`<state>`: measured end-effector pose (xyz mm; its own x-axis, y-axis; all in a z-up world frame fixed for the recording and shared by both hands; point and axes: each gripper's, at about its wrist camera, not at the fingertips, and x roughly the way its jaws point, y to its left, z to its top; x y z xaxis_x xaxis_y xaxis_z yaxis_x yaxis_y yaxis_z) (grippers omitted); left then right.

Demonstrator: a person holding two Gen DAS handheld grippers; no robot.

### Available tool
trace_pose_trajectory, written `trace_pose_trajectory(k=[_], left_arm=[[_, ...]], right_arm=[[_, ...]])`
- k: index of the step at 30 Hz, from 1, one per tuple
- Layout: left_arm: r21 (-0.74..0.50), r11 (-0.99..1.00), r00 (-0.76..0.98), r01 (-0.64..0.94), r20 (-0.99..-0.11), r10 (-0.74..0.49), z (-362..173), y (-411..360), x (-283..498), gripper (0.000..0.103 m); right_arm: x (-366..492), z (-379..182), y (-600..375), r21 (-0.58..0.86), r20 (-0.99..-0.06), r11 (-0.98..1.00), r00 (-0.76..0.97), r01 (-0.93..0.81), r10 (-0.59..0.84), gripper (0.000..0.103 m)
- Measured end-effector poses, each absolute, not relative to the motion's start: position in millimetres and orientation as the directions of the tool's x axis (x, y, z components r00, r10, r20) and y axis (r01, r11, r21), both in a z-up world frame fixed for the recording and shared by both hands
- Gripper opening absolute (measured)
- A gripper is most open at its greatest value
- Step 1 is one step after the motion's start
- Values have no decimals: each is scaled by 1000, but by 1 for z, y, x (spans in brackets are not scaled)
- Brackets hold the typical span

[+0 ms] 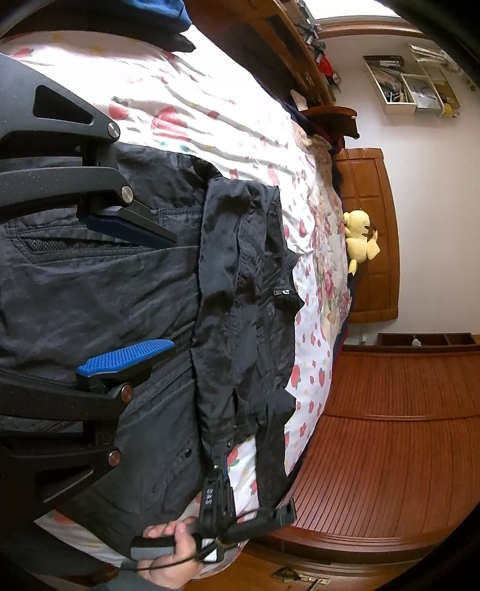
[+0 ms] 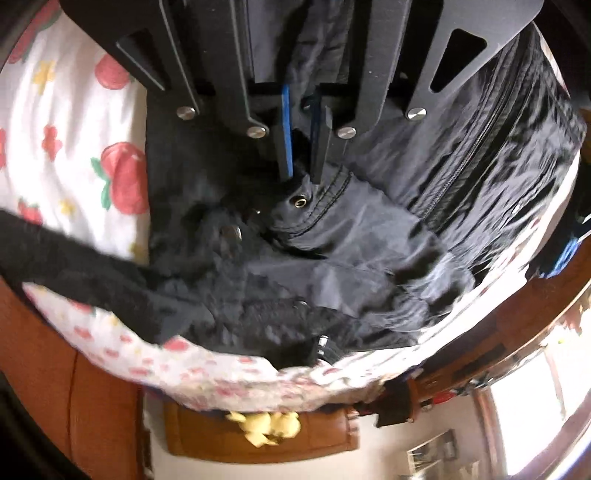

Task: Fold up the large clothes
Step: 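Lay the folded side flat and open the right gripper, then move the right gripper to the outstretched sleeve cuff and close on it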

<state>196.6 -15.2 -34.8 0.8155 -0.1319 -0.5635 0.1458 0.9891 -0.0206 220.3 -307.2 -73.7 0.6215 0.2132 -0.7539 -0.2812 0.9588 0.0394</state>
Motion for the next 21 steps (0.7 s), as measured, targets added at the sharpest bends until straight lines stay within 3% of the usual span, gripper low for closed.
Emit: trace_pose_trajectory(k=[11, 13, 17, 21], left_arm=[[-38, 986, 817, 160, -556, -154, -31, -13, 196, 53], [-41, 985, 818, 170, -551, -164, -29, -15, 195, 53], [-31, 984, 819, 177, -549, -164, -26, -19, 198, 53], [-7, 982, 821, 187, -548, -160, -26, -26, 207, 53]], right_arm=[[180, -61, -269, 55, -747, 922, 597, -384, 293, 9], [178, -59, -269, 48, -741, 923, 606, -381, 289, 13], [174, -51, -279, 20, -700, 929, 659, -369, 277, 33], [179, -45, -289, 12, -679, 936, 684, -352, 266, 36]])
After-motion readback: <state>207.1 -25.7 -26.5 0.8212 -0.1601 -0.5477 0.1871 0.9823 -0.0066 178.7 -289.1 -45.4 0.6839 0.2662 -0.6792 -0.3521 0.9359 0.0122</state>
